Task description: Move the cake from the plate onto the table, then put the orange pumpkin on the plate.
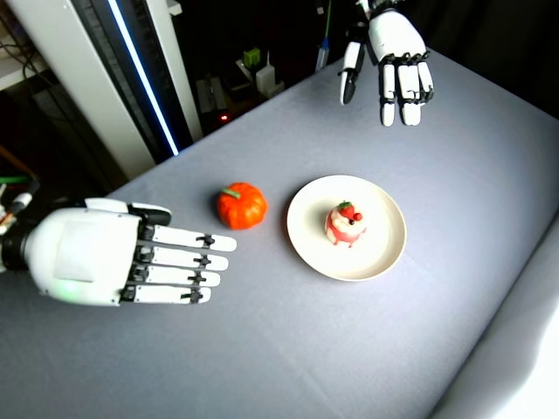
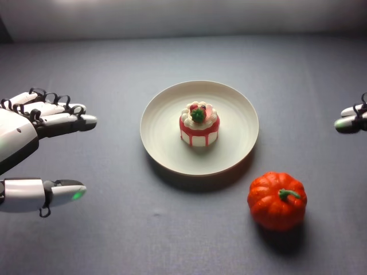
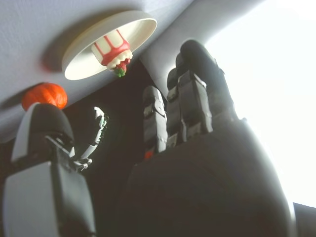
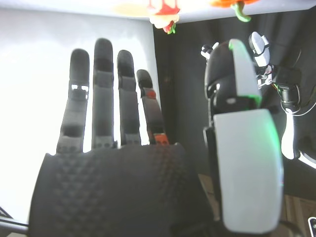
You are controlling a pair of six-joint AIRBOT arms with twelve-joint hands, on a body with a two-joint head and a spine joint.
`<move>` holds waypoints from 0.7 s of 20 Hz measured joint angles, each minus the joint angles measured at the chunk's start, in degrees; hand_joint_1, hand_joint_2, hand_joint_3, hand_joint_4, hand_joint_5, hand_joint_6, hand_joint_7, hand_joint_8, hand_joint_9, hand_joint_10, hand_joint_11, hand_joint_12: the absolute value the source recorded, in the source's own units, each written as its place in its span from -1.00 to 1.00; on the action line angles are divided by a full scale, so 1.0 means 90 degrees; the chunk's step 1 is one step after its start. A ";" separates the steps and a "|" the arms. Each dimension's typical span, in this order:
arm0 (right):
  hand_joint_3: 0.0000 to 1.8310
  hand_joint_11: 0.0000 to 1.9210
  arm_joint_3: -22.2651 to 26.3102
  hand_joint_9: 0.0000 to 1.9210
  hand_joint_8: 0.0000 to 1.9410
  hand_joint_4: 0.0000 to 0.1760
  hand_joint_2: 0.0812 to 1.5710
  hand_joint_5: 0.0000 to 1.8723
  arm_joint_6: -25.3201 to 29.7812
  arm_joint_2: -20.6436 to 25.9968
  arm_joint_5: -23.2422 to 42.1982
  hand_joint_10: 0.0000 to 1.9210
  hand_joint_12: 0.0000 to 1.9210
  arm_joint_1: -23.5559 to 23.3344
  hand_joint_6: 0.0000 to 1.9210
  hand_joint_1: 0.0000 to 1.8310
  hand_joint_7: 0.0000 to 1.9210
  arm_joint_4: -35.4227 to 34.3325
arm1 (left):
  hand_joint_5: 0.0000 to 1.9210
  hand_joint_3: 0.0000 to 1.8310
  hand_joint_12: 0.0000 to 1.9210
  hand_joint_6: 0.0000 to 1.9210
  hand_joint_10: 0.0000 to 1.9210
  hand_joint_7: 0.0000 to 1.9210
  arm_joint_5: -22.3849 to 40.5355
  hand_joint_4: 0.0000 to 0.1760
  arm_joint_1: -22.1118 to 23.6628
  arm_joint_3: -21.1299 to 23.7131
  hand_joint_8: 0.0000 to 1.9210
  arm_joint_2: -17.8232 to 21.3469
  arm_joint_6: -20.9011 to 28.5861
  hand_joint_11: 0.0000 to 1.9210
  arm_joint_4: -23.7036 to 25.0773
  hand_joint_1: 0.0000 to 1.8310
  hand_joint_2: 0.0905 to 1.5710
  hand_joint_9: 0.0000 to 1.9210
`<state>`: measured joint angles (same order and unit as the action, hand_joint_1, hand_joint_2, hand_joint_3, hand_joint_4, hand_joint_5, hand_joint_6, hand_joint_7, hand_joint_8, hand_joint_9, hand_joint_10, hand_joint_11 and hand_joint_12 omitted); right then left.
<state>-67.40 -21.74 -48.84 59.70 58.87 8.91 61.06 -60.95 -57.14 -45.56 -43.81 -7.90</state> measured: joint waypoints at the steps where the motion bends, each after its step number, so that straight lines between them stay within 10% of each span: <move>1: -1.00 -0.88 0.0000 -0.54 -0.99 -1.00 0.55 -0.39 0.0000 0.0000 -0.0002 -0.98 0.05 0.0000 -1.00 -0.06 -0.54 -0.0002 | -0.52 -1.00 -0.12 -0.99 -0.98 -0.68 -0.0002 -0.58 0.0000 0.0000 -1.00 0.0002 0.0000 -1.00 -0.0002 -0.41 0.34 -0.70; 6: -0.99 -0.94 0.0000 -0.57 -1.00 -1.00 0.58 -0.42 0.0007 -0.0002 0.0002 -1.00 0.04 -0.0002 -1.00 -0.13 -0.58 0.0097 | -0.50 -1.00 -0.21 -1.00 -0.99 -0.66 -0.0260 -0.25 0.0457 -0.0359 -0.99 -0.0265 0.0029 -1.00 0.0136 -0.42 0.36 -0.68; 8: -0.99 -0.90 0.0000 -0.54 -0.99 -1.00 0.58 -0.41 0.0007 -0.0012 -0.0002 -0.99 0.07 -0.0019 -1.00 -0.17 -0.55 0.0151 | -0.65 -1.00 -0.50 -1.00 -1.00 -0.70 -0.0546 0.65 0.0906 -0.0622 -1.00 -0.0488 0.0138 -1.00 0.0323 -0.43 0.37 -0.75; 9: -1.00 -0.90 0.0000 -0.53 -1.00 -1.00 0.59 -0.40 0.0007 -0.0022 0.0005 -0.99 0.10 -0.0019 -1.00 -0.16 -0.54 0.0148 | -0.67 -1.00 -0.52 -1.00 -0.99 -0.70 -0.0685 0.78 0.1158 -0.0704 -1.00 -0.0588 0.0168 -1.00 0.0454 -0.43 0.36 -0.75; 13: -1.00 -0.84 0.0000 -0.45 -0.98 -1.00 0.56 -0.37 0.0010 -0.0022 0.0000 -0.97 0.13 -0.0019 -0.99 -0.07 -0.45 0.0168 | -0.67 -1.00 -0.34 -1.00 -1.00 -0.76 -0.1188 0.89 0.2052 -0.1064 -1.00 -0.0967 0.0236 -1.00 0.1086 -0.44 0.33 -0.72; 14: -1.00 -0.82 0.0000 -0.42 -0.98 -1.00 0.58 -0.37 0.0010 -0.0022 0.0000 -0.97 0.14 -0.0019 -0.99 -0.11 -0.43 0.0170 | -0.64 -1.00 -0.22 -0.99 -0.99 -0.73 -0.1372 0.48 0.2273 -0.1195 -1.00 -0.1083 0.0236 -1.00 0.1200 -0.31 0.30 -0.68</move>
<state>-67.40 -21.65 -49.04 59.70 58.70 10.44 48.71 -40.49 -67.90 -55.31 -41.69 2.90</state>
